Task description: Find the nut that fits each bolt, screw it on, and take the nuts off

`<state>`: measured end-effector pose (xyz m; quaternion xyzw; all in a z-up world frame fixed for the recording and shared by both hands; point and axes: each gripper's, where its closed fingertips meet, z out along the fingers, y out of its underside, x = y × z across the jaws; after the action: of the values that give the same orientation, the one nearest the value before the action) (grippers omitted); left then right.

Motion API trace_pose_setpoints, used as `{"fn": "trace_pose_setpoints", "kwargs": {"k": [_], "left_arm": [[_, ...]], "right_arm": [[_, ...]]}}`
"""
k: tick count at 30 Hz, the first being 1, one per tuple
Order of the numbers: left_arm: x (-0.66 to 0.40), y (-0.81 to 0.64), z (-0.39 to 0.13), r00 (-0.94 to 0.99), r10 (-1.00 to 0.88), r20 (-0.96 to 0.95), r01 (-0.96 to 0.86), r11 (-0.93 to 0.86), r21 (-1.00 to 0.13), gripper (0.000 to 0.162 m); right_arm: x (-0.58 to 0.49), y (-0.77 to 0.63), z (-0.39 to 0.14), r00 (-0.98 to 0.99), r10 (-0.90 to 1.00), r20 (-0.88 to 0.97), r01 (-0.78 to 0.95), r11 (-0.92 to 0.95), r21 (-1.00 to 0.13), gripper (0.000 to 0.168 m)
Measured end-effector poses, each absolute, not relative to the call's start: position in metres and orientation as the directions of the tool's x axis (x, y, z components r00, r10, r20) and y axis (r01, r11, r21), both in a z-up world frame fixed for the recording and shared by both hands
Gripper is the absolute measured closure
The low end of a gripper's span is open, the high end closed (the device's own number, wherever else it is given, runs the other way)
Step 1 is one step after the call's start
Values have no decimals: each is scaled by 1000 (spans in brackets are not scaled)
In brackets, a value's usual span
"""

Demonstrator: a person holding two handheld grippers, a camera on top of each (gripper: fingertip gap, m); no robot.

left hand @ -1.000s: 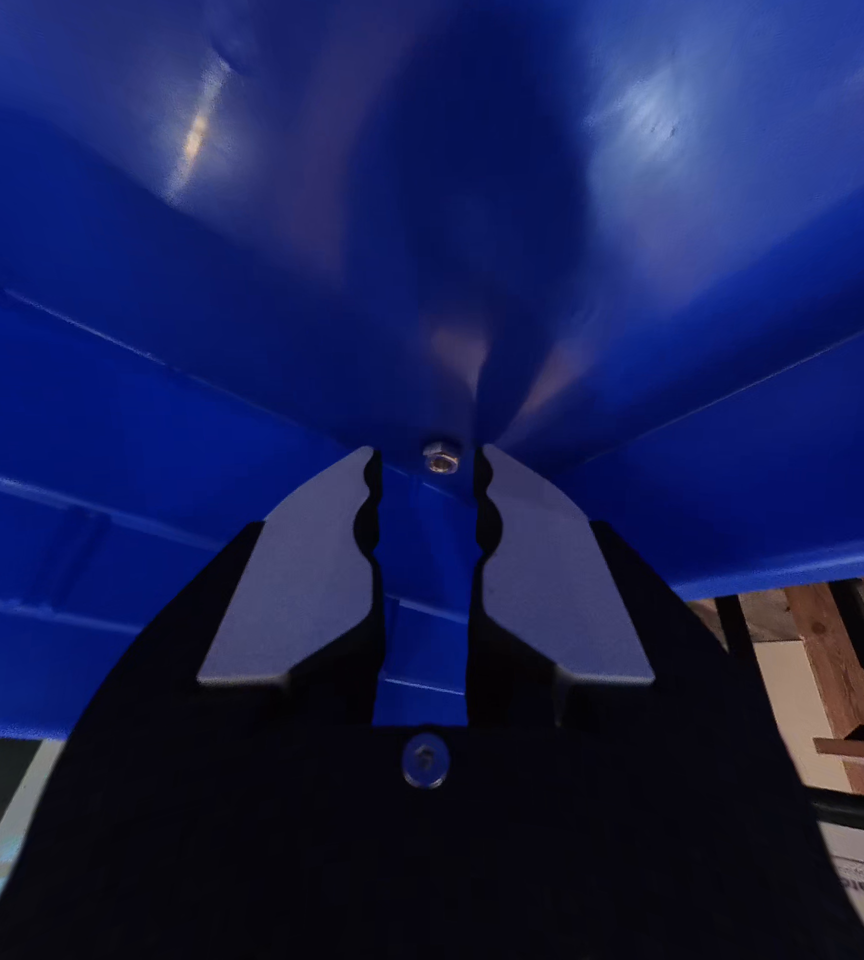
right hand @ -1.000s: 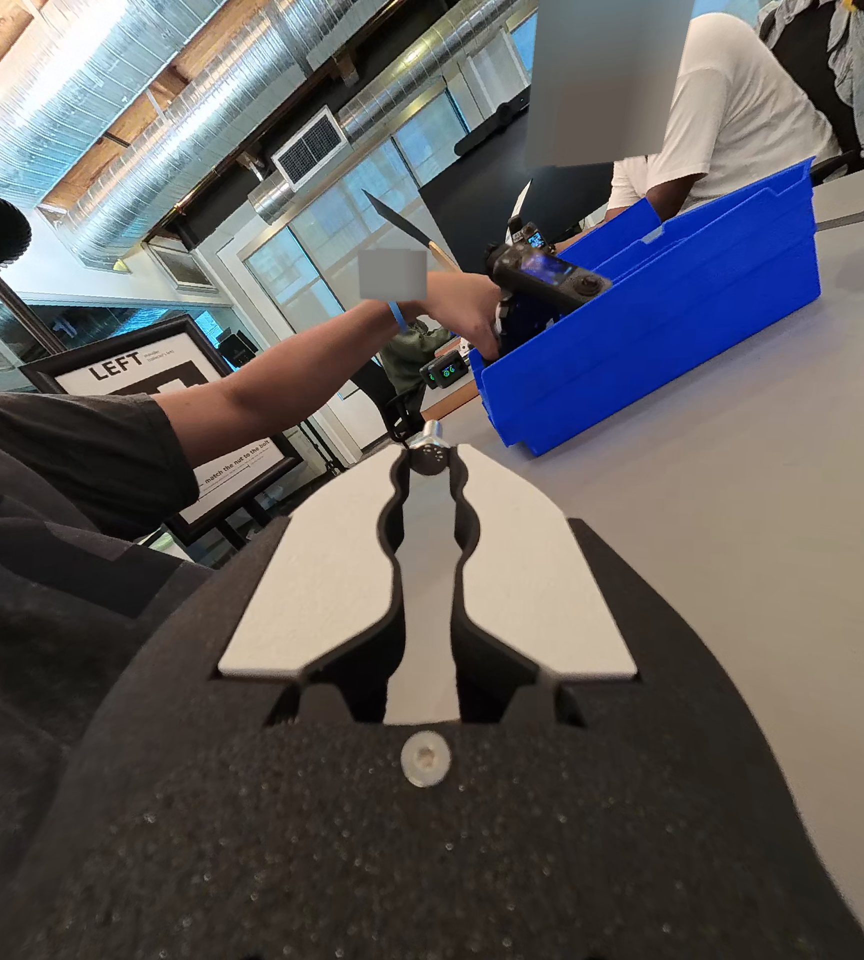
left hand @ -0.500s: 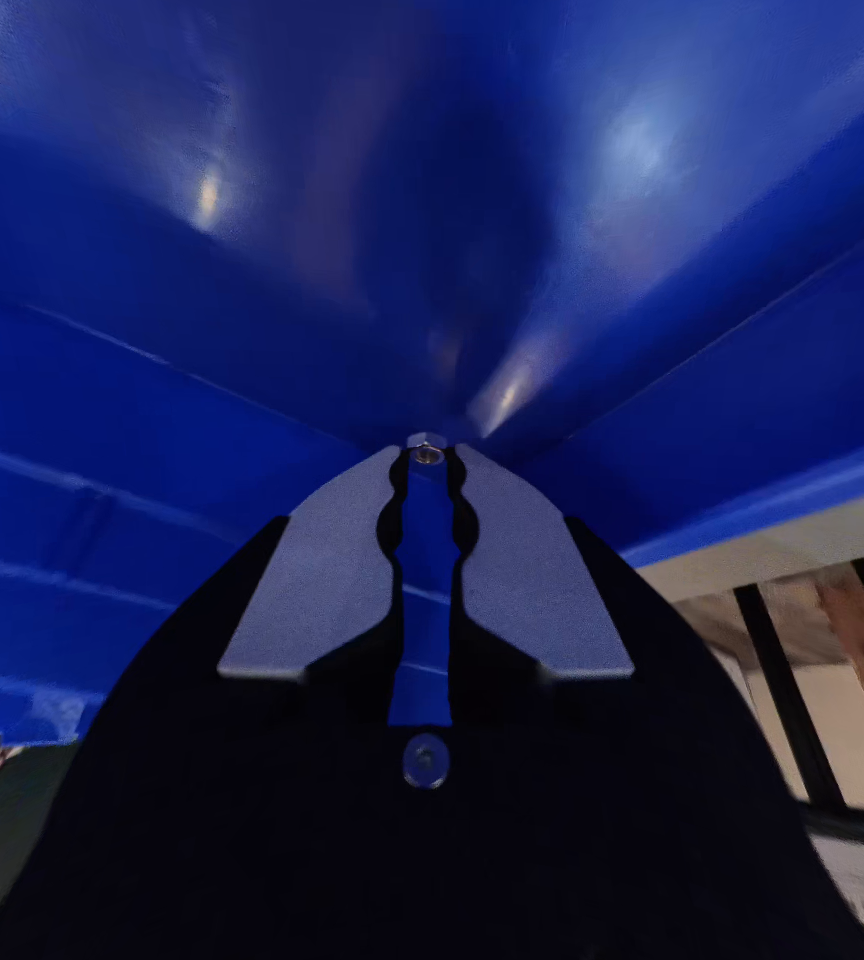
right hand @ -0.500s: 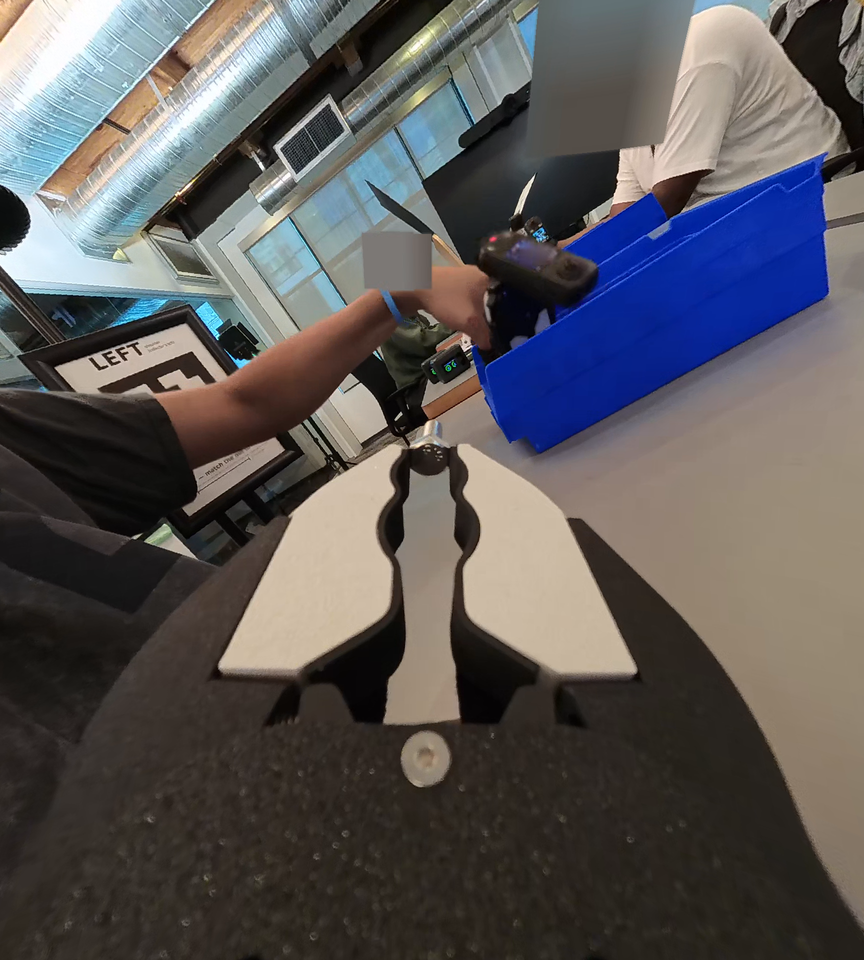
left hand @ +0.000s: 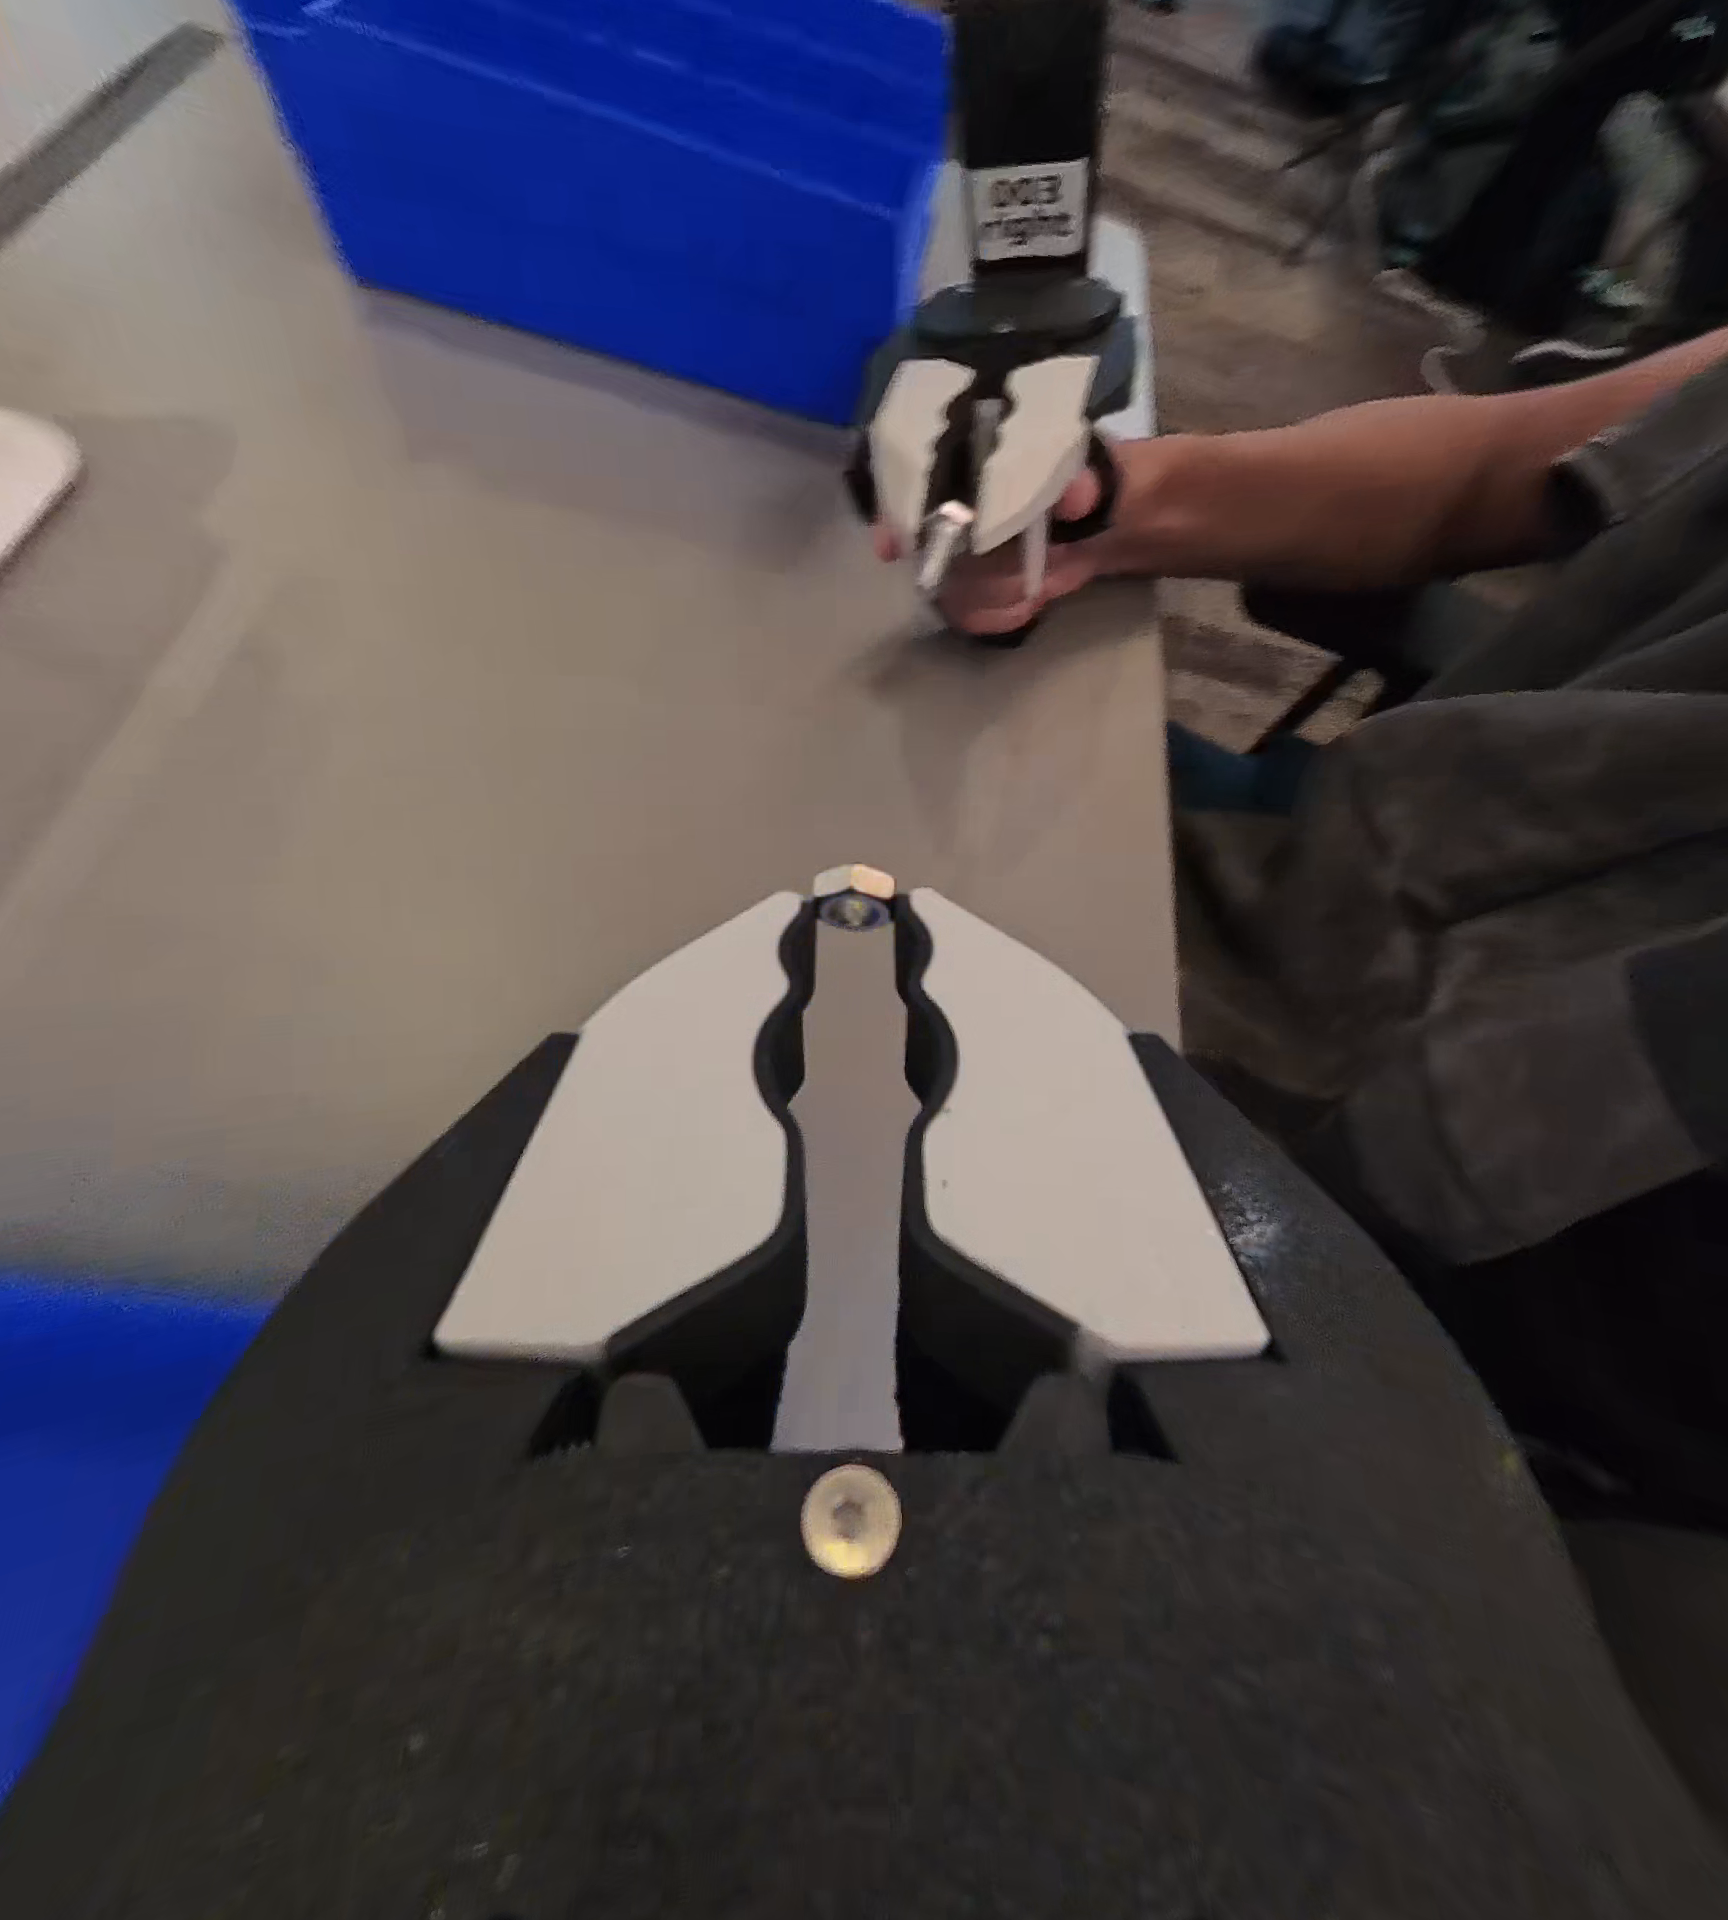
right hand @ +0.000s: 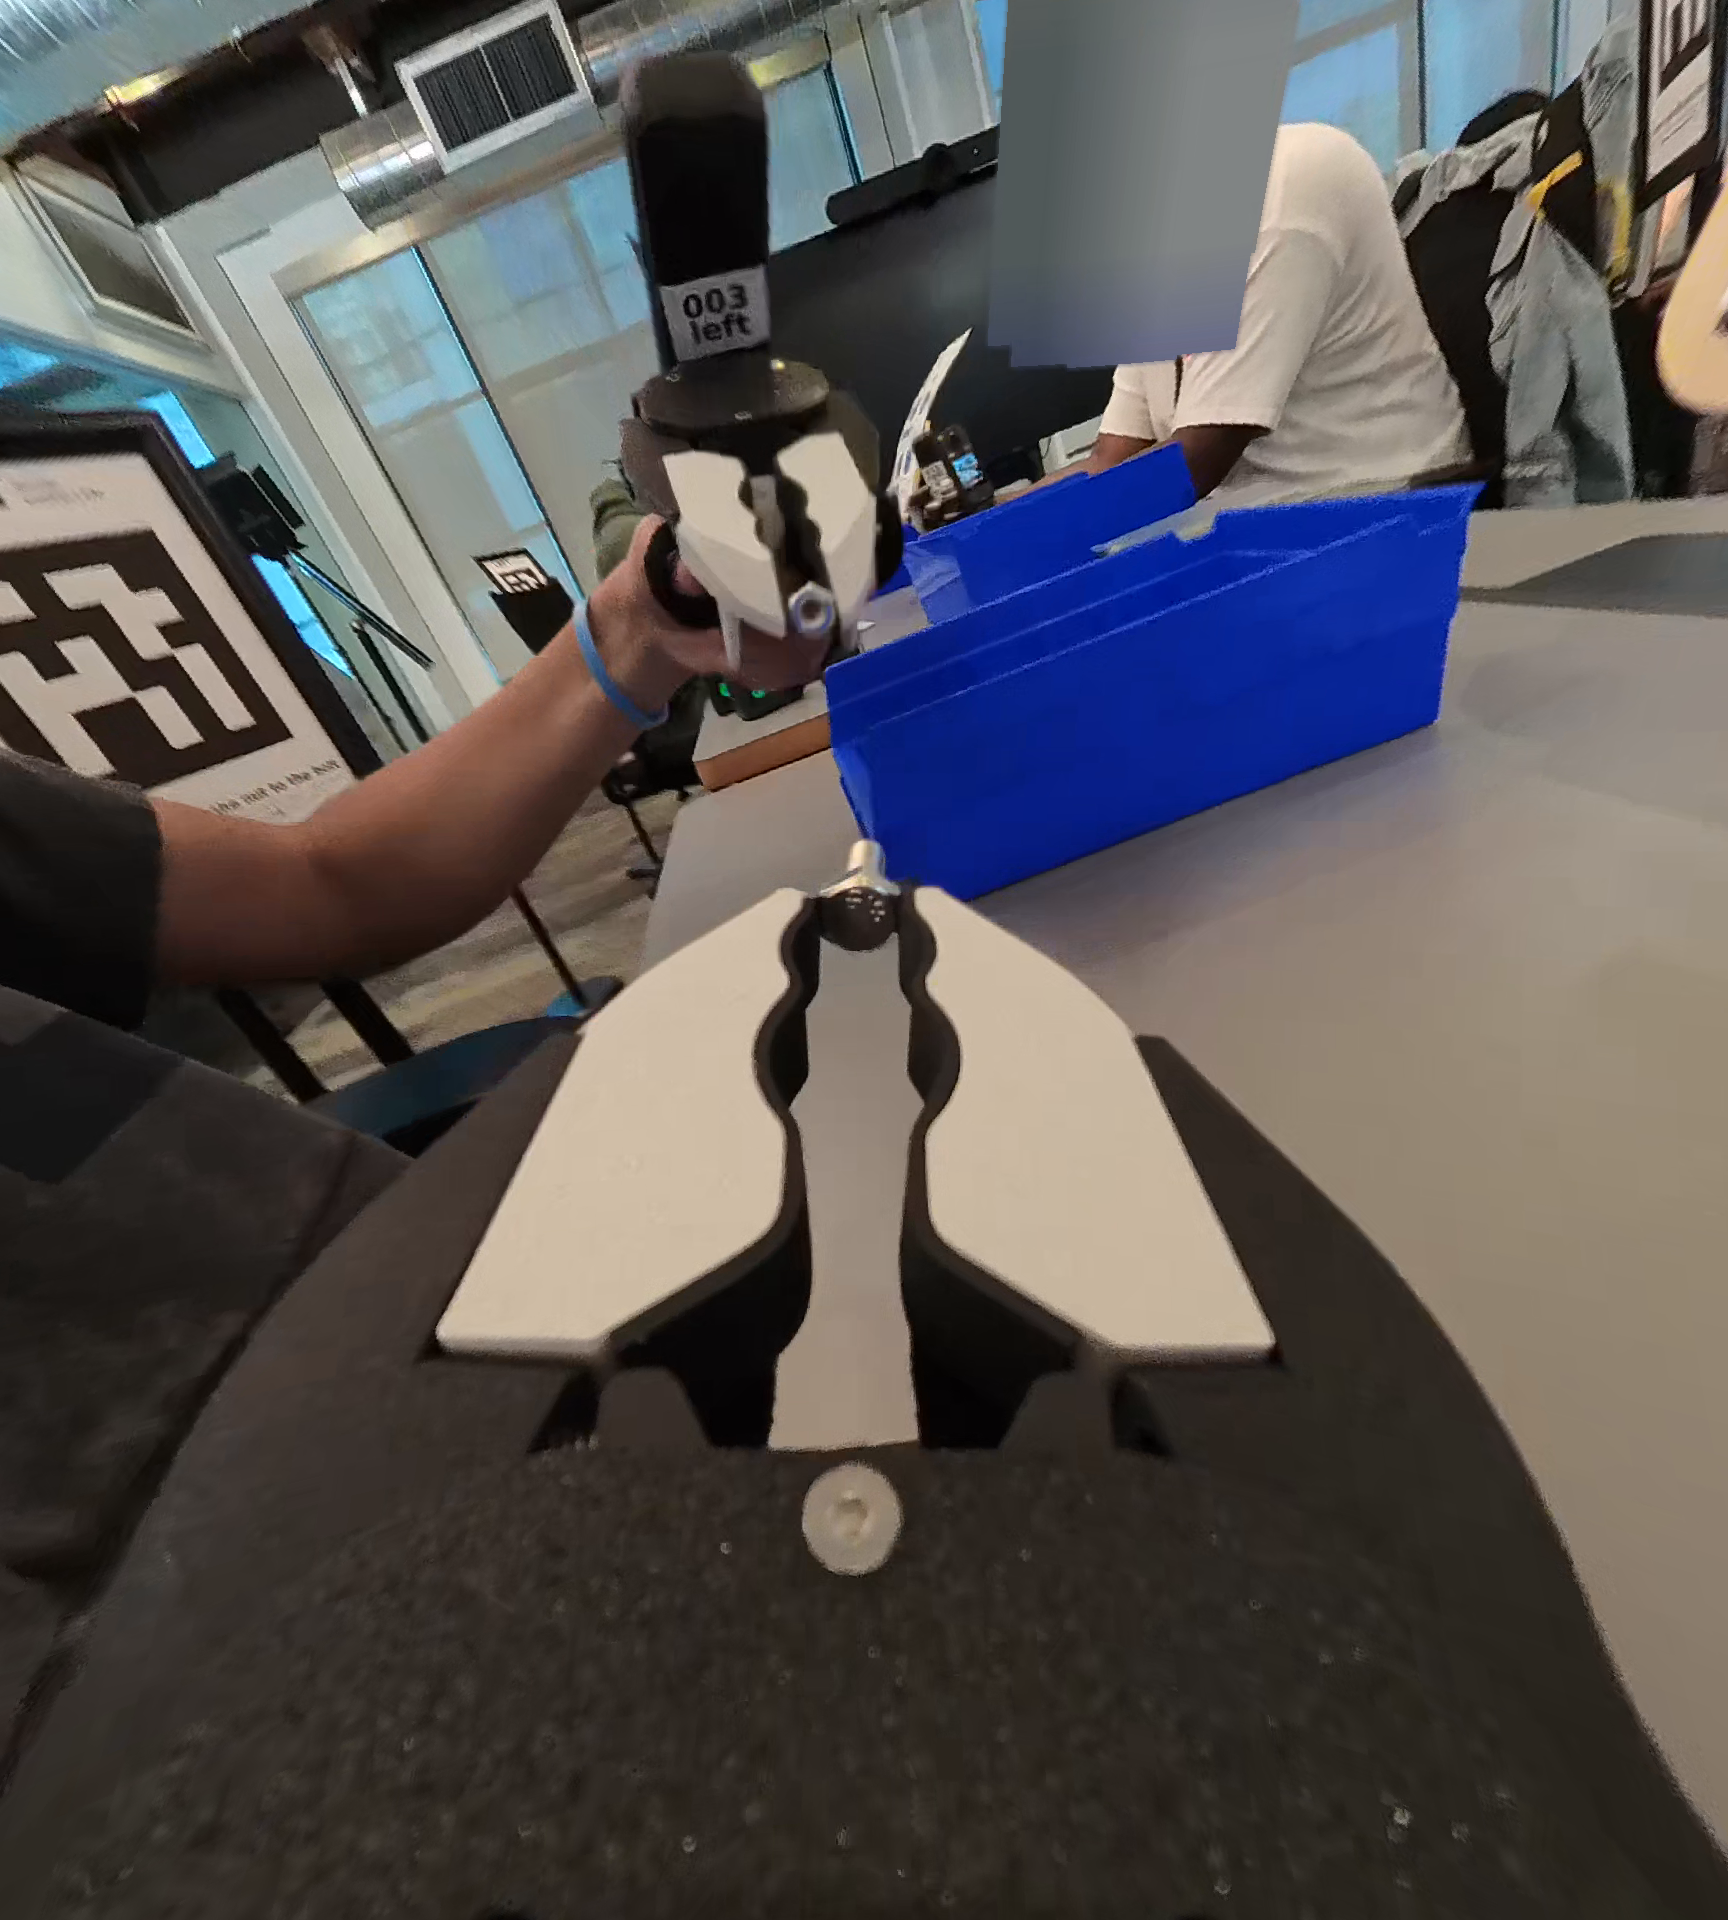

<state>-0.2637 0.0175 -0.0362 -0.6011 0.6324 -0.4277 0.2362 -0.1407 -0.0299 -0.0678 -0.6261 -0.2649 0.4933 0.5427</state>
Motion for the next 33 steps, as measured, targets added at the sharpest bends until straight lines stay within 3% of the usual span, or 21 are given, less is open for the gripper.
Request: {"fn": "trace_pose_setpoints", "kwargs": {"k": [6, 9, 26, 30, 33], "left_arm": [[-195, -14, -40, -337, -833, 438, -549, -204, -811, 148], [-178, -10, -48, -345, -820, 456, -585, -193, -788, 148], [-157, 3, -45, -428, -706, 564, -591, -254, -766, 148], [-158, -1, -48, -416, -644, 642, -626, -309, -716, 148], [-158, -7, -49, -353, -512, 783, -695, -417, -586, 149]], "right_arm": [[-142, -29, -39, 445, 895, -23, -73, 10, -997, 154], [-144, -23, -33, 447, 888, 105, 32, 102, -994, 154], [-142, 1, -41, 413, 878, 241, 193, 174, -966, 154], [-143, -2, -43, 391, 883, 259, 201, 193, -960, 154], [-143, -8, -43, 377, 863, 336, 228, 265, -937, 154]]}}
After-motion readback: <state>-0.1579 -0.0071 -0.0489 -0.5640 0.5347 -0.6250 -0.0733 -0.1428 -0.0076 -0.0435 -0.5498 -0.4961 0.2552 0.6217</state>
